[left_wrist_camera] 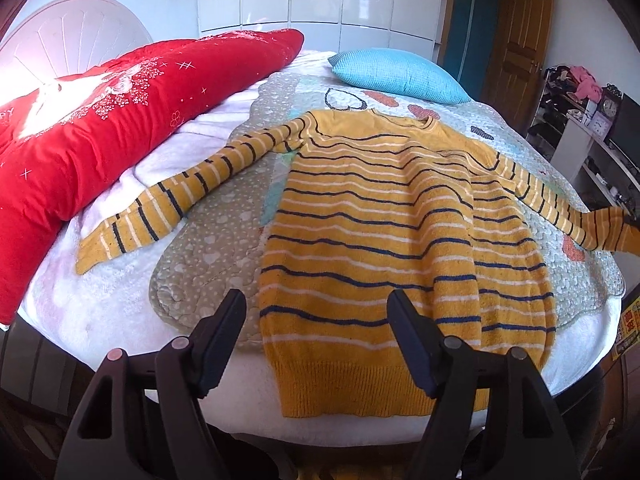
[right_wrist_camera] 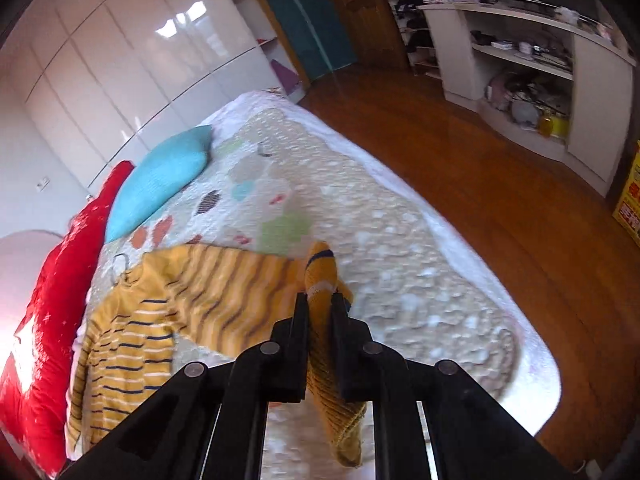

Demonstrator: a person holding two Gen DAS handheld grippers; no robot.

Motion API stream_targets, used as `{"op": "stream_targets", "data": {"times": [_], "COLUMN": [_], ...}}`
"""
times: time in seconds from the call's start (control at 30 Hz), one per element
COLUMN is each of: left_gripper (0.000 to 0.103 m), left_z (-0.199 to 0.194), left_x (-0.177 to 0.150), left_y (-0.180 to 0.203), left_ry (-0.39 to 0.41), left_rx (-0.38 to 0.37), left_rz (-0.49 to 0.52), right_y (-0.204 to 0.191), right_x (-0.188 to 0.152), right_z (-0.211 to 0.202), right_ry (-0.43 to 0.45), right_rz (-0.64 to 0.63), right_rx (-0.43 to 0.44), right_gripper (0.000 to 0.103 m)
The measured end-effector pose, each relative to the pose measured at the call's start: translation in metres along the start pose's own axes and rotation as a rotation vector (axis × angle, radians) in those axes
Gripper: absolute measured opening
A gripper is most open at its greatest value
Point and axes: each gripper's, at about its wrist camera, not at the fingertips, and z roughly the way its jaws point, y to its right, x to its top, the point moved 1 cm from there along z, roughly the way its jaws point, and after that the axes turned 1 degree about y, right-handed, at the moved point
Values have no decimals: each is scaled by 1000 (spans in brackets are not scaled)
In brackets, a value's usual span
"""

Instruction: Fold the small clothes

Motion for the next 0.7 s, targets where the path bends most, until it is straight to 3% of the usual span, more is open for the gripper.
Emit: {"op": "stream_targets", "data": {"times": [0.2, 0.4, 0.57, 0.7], "left_gripper": [72, 76, 77, 77], "left_z": [2, -1, 0, 5], "left_x": [-4, -8, -14, -23], "left_y": [-13, -40, -75, -101], "left_ry": [3, 21, 29, 16], "left_rx": [-47, -65, -63, -64], "left_rz": [-56, -101, -178, -247], "right_y": [-159, -321, -419, -465], "right_x": [-1, -46, -86, -117], "right_z": [50, 126, 188, 237], "right_ry": [-96, -252, -357, -430], "right_rz": [-191, -330, -376, -410], "right_rx": [190, 339, 386, 362], "right_gripper": [11, 11, 11, 12]}}
